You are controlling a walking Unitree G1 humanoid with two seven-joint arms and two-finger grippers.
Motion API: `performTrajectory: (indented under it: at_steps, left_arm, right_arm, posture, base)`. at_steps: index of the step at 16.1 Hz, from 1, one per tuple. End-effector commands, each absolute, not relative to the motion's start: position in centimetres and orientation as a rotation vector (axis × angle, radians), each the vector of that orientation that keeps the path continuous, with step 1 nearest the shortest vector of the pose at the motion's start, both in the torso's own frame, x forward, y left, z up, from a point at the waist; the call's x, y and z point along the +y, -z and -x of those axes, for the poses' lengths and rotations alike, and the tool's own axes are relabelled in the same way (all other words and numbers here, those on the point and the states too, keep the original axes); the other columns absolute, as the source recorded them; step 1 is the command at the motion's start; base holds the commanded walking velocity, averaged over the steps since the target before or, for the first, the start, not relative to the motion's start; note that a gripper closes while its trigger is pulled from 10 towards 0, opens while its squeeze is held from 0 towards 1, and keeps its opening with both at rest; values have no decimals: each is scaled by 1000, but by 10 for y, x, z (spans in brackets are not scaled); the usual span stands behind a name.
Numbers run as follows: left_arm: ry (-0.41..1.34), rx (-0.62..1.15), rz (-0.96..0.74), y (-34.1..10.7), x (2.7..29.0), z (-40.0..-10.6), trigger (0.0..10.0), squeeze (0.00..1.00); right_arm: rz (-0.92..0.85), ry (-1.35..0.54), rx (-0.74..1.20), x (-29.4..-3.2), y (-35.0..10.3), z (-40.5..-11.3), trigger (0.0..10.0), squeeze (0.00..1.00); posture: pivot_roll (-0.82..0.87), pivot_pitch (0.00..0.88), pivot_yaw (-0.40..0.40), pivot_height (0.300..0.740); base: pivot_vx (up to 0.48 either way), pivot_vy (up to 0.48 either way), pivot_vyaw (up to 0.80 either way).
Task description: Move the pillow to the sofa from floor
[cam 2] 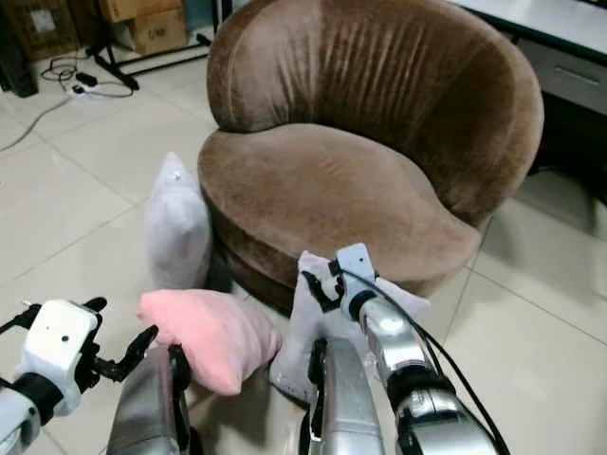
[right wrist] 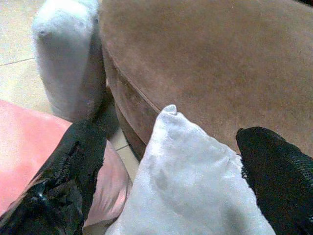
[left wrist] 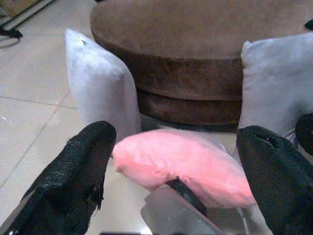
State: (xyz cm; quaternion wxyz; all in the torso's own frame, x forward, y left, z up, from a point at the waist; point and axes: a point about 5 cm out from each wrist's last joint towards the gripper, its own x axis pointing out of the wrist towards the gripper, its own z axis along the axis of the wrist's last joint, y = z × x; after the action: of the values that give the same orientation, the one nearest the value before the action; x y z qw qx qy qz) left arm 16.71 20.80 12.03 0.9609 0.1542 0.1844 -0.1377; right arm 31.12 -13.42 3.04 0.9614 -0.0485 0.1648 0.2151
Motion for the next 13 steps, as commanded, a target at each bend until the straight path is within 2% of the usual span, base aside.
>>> performTrajectory:
  at_steps: [1, 4, 7, 9, 10, 11, 12, 13]
  left_arm:
    - [283, 373, -319, -116, 204, -168, 10000, 0]
    - [254, 380, -357, -105, 206, -176, 10000, 0]
    - [223, 416, -393, -94, 214, -184, 10000, 0]
    - [189, 487, -402, -75, 230, -195, 10000, 0]
    - [208, 505, -384, -69, 233, -196, 10000, 792]
    - [222, 506, -378, -67, 233, -196, 10000, 792]
    - [272, 560, -375, -54, 238, -199, 10000, 1000]
    - [272, 560, -375, -54, 238, -199, 10000, 1000]
  right_arm:
    - [124, -457, 284, -140, -39, -309, 10000, 0]
    - [139, -582, 241, -143, -52, -284, 10000, 0]
    - [188, -624, 235, -143, -56, -281, 10000, 0]
    - [218, -632, 232, -140, -58, -281, 10000, 0]
    - [214, -639, 223, -137, -62, -279, 10000, 0]
    - [211, -643, 222, -135, -64, -278, 10000, 0]
    - [235, -683, 231, -132, -68, -275, 10000, 0]
    - [235, -683, 231, -132, -68, -275, 10000, 0]
  posture:
    - [63, 17, -119, 512]
    - [46, 0, -123, 512]
    - [29, 0, -120, 512]
    - [20, 0, -115, 512]
    - [22, 0, -116, 512]
    - [22, 0, -116, 512]
    - [26, 0, -119, 512]
    - [26, 0, -119, 512]
  base:
    - [0, 0, 0]
    - [0, 0, 0]
    - [0, 0, 0]
    - [0, 0, 0]
    - [0, 0, 0]
    - [0, 0, 0]
    - [0, 0, 0]
    - [0, 0, 0]
